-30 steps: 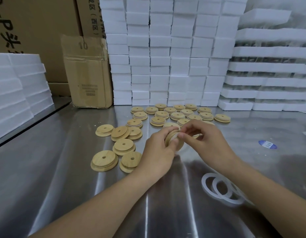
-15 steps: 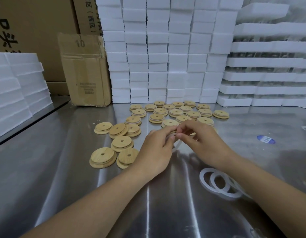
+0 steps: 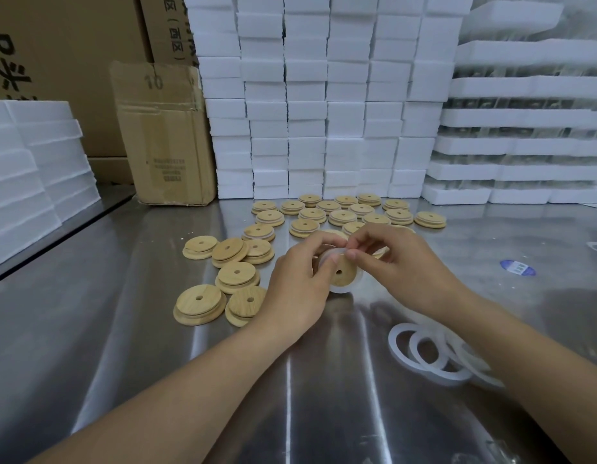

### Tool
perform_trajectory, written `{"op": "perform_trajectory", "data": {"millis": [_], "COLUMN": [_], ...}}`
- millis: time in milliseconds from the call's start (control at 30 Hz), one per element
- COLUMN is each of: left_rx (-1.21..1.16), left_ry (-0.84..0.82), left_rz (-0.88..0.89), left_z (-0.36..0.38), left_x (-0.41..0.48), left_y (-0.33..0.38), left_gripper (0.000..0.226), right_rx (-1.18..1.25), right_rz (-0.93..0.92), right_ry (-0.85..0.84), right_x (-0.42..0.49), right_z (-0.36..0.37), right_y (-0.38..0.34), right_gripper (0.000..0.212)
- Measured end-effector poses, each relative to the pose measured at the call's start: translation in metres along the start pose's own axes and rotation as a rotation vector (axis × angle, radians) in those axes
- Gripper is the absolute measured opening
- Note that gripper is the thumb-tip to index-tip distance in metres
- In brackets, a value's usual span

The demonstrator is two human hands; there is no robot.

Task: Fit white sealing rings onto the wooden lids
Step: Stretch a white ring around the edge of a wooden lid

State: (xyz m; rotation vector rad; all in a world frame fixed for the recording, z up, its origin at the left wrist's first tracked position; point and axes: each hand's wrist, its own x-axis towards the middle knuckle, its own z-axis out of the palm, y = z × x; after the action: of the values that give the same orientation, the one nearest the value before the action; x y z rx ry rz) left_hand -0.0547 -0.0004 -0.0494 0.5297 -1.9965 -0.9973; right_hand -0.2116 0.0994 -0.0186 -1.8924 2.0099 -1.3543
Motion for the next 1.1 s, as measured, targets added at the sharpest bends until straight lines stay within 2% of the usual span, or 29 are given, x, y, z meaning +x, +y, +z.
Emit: {"op": "perform_trajectory", "data": {"millis": [333, 533, 767, 1100], "left_rx": [-0.011, -0.031, -0.047, -0.049], "left_ry": [-0.012, -0.022, -0.013, -0.021], "left_rz": [0.010, 0.008, 0.004, -0.017], "left_z": [-0.001, -0.001, -0.001, 0.000], "left_x": [0.001, 0.002, 0.003, 0.001], "left_y": [0.001, 0.001, 0.001, 0.001], "left_gripper": [0.025, 0.026, 0.031, 0.029], "right_rx": [0.090, 0.101, 0.051, 0.095], "right_rz": [0.110, 0.072, 0.007, 0.025], "right_ry": [-0.037, -0.001, -0.056, -0.113], "right_x": [0.005, 0.004, 0.004, 0.005], "right_z": [-0.015, -0.012, -0.016, -0.020], "right_y": [0.004, 0.005, 0.004, 0.008], "right_gripper": [0.005, 0.010, 0.012, 0.015]}}
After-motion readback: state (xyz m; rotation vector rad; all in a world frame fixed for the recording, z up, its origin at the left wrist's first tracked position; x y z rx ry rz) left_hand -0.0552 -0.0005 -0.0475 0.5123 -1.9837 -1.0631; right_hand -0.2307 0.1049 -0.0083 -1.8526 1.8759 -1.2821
